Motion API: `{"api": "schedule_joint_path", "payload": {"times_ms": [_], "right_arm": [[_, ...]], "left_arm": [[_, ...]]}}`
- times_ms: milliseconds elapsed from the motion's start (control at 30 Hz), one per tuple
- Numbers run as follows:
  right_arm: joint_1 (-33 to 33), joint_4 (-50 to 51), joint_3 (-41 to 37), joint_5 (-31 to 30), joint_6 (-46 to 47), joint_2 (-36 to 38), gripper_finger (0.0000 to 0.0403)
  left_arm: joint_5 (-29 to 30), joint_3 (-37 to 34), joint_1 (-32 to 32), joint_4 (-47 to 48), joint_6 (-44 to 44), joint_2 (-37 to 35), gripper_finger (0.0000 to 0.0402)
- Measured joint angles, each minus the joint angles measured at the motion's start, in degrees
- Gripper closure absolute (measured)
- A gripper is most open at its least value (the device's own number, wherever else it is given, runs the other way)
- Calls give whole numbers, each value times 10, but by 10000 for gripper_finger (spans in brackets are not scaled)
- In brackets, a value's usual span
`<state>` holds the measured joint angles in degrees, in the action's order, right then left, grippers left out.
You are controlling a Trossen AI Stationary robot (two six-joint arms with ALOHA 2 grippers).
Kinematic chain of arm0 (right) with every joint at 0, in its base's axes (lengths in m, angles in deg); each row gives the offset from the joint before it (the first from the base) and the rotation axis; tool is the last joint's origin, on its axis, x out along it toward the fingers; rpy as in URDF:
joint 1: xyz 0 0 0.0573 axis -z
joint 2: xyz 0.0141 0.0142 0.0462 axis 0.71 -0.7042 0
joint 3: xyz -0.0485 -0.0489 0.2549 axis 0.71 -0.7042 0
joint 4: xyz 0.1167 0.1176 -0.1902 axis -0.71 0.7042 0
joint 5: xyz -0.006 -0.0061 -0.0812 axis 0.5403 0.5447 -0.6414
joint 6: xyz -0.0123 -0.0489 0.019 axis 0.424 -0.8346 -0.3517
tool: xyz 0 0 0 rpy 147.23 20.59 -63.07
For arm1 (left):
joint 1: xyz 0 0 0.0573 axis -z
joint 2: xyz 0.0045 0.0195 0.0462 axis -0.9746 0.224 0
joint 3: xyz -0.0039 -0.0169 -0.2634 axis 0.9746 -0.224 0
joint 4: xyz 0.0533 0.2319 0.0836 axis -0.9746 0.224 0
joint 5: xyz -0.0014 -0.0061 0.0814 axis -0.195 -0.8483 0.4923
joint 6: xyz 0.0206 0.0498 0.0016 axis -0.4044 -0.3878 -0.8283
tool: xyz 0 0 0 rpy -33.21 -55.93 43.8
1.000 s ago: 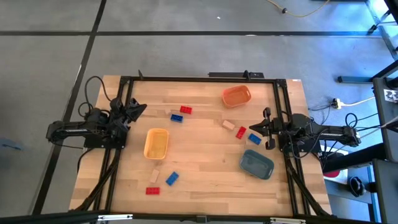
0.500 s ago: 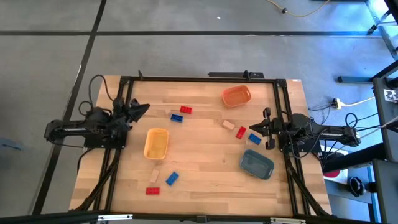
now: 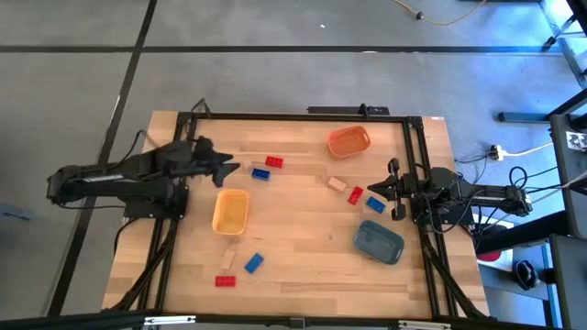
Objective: Sort & place blocks by color
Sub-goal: Put the top left brown block into the yellow bin
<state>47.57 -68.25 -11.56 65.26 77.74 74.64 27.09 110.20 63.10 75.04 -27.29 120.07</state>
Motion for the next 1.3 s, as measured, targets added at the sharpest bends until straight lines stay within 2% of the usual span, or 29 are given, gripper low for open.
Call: {"api": "schedule_joint_path", "payload": {"times_ms": [133,267,500,867,1100,1300], "right_arm": [[0,0,0,0,0,0,396],[0,0,0,0,0,0,396],[0,0,0,0,0,0,396],[0,0,0,0,0,0,396],[0,0,0,0,0,0,396],[0,0,0,0,0,0,396]], "left_arm": [[-35,46,-52,84,-2,67,143],[-62,64,-82,111,0,131,145],[-83,64,-88,108,30,187,146],[-68,73,-93,90,23,278,146],[-8,135,-104,88,-134,383,146],[-57,175,-147,89,-239,457,146]]}}
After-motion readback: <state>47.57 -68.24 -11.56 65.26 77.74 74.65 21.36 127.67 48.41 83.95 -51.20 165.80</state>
